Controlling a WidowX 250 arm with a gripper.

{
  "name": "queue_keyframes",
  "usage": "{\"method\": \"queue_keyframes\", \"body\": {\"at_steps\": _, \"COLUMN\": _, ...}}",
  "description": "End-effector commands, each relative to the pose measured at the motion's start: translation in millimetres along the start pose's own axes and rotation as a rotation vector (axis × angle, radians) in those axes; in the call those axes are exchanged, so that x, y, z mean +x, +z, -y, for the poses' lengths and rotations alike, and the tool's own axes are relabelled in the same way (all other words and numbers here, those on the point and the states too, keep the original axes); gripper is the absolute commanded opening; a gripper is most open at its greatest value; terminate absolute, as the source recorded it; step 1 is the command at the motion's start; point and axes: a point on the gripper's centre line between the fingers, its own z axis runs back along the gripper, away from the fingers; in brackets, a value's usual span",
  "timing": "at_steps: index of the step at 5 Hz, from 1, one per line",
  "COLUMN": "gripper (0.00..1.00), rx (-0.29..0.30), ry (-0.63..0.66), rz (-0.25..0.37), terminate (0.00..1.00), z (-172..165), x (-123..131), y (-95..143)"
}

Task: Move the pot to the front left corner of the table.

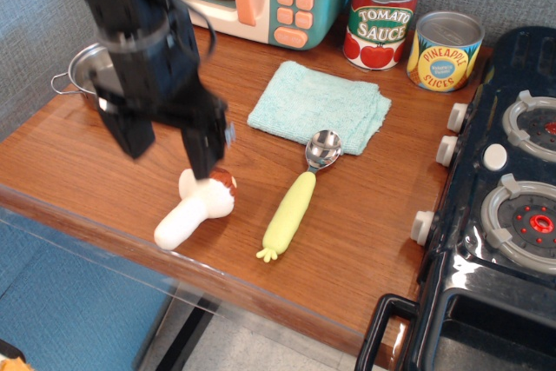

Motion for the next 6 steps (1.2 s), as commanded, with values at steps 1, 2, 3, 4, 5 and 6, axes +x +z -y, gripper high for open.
{"method": "queue_keyframes", "body": {"at_steps": 1, "gripper": 1.0, "rx": 0.001, "ry": 0.132, "rz": 0.053, "terminate": 0.0, "z": -53, "x": 89, "y": -4}}
{"method": "queue_keyframes", "body": {"at_steps": 2, "gripper": 1.0, "rx": 0.038, "ry": 0.174, "rz": 0.035, "terminate": 0.0, "z": -76, "x": 124, "y": -23}}
{"method": "queue_keyframes", "body": {"at_steps": 3, "gripper": 1.0, "rx": 0.09, "ry": 0.225, "rz": -0.019, "terminate": 0.0, "z": -103, "x": 135, "y": -46}}
{"method": "queue_keyframes", "body": {"at_steps": 4, "gripper": 1.0, "rx": 0.117, "ry": 0.253, "rz": -0.07, "terminate": 0.0, "z": -121, "x": 138, "y": -66}}
{"method": "queue_keyframes", "body": {"at_steps": 5, "gripper": 1.0, "rx": 0.112, "ry": 0.251, "rz": -0.099, "terminate": 0.0, "z": -124, "x": 137, "y": -78}}
{"method": "queue_keyframes", "body": {"at_steps": 6, "gripper": 0.0, "rx": 0.103, "ry": 0.235, "rz": -0.094, "terminate": 0.0, "z": -123, "x": 136, "y": -77}}
